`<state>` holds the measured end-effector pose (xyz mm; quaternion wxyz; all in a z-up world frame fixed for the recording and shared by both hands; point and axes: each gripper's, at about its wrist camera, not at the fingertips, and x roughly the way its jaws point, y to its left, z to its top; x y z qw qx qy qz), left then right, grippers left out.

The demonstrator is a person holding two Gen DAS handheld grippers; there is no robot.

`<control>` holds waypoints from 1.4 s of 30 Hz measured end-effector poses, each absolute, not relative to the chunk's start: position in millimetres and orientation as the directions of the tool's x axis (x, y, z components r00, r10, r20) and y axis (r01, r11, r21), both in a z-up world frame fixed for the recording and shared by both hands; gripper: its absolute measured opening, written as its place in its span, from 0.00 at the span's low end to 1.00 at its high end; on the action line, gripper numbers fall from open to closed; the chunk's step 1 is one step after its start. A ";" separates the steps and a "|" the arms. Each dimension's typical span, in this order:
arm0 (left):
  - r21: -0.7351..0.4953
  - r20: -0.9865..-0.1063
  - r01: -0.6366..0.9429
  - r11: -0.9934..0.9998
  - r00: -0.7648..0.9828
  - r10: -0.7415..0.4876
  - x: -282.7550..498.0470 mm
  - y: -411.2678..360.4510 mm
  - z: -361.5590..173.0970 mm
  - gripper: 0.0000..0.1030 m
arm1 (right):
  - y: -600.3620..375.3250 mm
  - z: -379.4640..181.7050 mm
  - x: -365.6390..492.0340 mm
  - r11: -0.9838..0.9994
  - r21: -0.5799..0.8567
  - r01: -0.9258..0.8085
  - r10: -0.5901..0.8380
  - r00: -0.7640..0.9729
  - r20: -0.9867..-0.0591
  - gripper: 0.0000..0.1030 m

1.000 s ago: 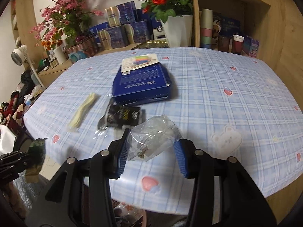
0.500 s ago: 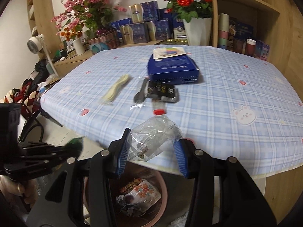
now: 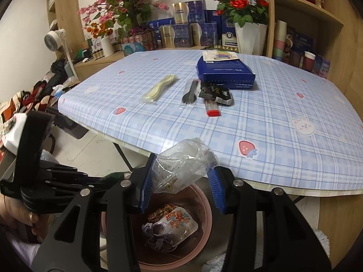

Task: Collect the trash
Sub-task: 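Drop the green packet into the bin with the left tool while the right tool carries the bag over, then open the right tool over the bin to drop the clear bag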

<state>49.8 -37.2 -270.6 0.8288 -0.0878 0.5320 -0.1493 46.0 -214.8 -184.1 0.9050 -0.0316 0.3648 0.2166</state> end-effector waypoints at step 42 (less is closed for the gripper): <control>-0.180 -0.561 -0.123 0.976 0.828 0.001 13.8 56.1 -178.4 0.88 | -139.6 -218.0 50.5 0.790 0.065 -0.610 0.420 0.460 -0.782 0.45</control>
